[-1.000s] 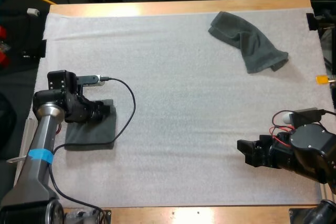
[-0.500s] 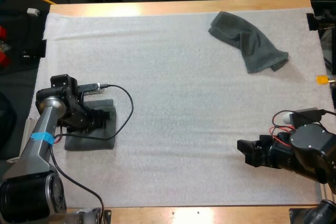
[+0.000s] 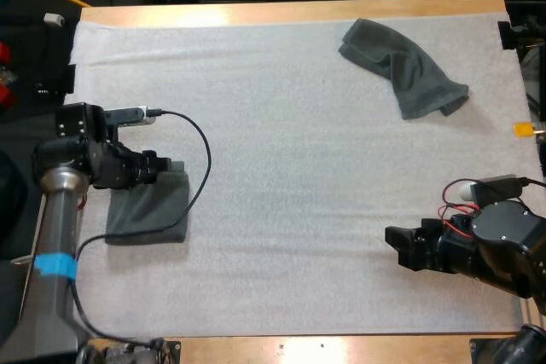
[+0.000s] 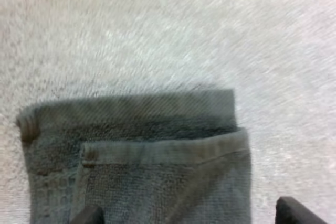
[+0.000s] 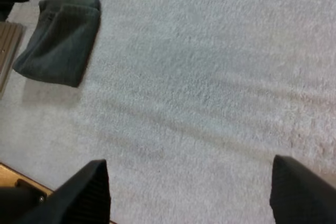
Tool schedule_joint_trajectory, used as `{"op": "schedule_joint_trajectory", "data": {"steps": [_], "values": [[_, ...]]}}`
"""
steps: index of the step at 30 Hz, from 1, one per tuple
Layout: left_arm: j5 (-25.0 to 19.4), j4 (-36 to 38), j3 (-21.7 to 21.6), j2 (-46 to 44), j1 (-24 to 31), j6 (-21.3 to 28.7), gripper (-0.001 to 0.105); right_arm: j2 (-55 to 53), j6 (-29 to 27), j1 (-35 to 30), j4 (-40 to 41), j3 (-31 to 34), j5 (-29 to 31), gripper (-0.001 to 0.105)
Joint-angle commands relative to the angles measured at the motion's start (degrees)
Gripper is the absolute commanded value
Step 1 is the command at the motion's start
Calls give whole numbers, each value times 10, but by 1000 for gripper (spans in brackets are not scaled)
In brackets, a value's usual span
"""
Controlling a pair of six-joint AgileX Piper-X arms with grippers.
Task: Pick towel from pile, fold and stack
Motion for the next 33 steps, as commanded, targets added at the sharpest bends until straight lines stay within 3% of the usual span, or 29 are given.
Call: {"op": "schedule_joint_trajectory", "data": {"steps": [1, 13, 22, 28, 33], "values": [[5, 6, -3, -13, -7, -6, 62, -1, -5, 1, -7, -3, -5, 63], [3, 9, -3, -123, -133, -44, 62, 43, -49, -27, -43, -3, 49, 63], [-11, 46, -3, -158, -163, -39, 62, 56, -137, -182, -50, -3, 3, 63], [-25, 73, -3, -168, -163, -3, 62, 56, -189, -307, -31, -3, -31, 63], [-81, 90, -3, -187, -163, 17, 62, 55, -252, -398, 29, -3, -31, 63]]}}
